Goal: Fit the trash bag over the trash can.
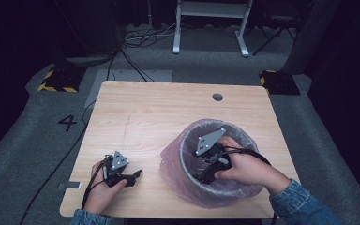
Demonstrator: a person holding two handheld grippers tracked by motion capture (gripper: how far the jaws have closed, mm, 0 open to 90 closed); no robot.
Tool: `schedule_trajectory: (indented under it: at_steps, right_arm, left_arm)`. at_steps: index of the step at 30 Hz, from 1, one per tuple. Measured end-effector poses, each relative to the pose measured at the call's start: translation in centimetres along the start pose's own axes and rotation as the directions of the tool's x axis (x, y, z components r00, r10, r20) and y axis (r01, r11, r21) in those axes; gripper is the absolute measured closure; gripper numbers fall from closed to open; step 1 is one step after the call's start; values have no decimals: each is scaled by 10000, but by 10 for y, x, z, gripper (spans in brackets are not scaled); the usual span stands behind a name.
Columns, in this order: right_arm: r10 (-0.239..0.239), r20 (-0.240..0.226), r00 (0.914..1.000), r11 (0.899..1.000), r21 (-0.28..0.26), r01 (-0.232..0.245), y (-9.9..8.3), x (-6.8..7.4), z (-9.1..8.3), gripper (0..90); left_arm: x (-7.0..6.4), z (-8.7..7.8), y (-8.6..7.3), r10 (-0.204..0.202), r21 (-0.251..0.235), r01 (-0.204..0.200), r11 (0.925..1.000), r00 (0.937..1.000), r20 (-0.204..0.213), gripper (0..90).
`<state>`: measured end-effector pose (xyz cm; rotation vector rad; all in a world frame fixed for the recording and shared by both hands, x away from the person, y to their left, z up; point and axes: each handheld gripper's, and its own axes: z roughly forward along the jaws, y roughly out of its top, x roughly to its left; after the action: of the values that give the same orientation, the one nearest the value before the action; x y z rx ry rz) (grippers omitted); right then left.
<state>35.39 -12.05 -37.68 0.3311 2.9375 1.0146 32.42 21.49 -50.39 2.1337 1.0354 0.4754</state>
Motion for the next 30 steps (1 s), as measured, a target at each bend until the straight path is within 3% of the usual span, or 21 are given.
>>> schedule_trajectory:
  at_steps: [7,18,21,25,30]
  right_arm:
    - [1065,492,9931,9875,1118,-1114,-4,-4,23,155]
    - [1166,1199,9859,9693,2025,-1393,-11,-9,36,154]
    - [1178,1146,9864,9747,1766,-1369,-10,-9,34,159]
    - [1507,647,9865,9846,794,-1556,-5,-10,21,171]
    - [1534,585,9864,9881,-239,-1523,1,-14,-4,170]
  left_arm:
    - [0,0,0,0,9,0,10000,10000,-3,253]
    - [0,0,0,2,3,-2,10000,10000,-11,253]
    - [0,0,0,3,0,-3,10000,10000,-13,253]
    - [0,0,0,-22,-14,22,10000,10000,31,253]
    - [1,0,0,-26,-4,26,10000,10000,37,253]
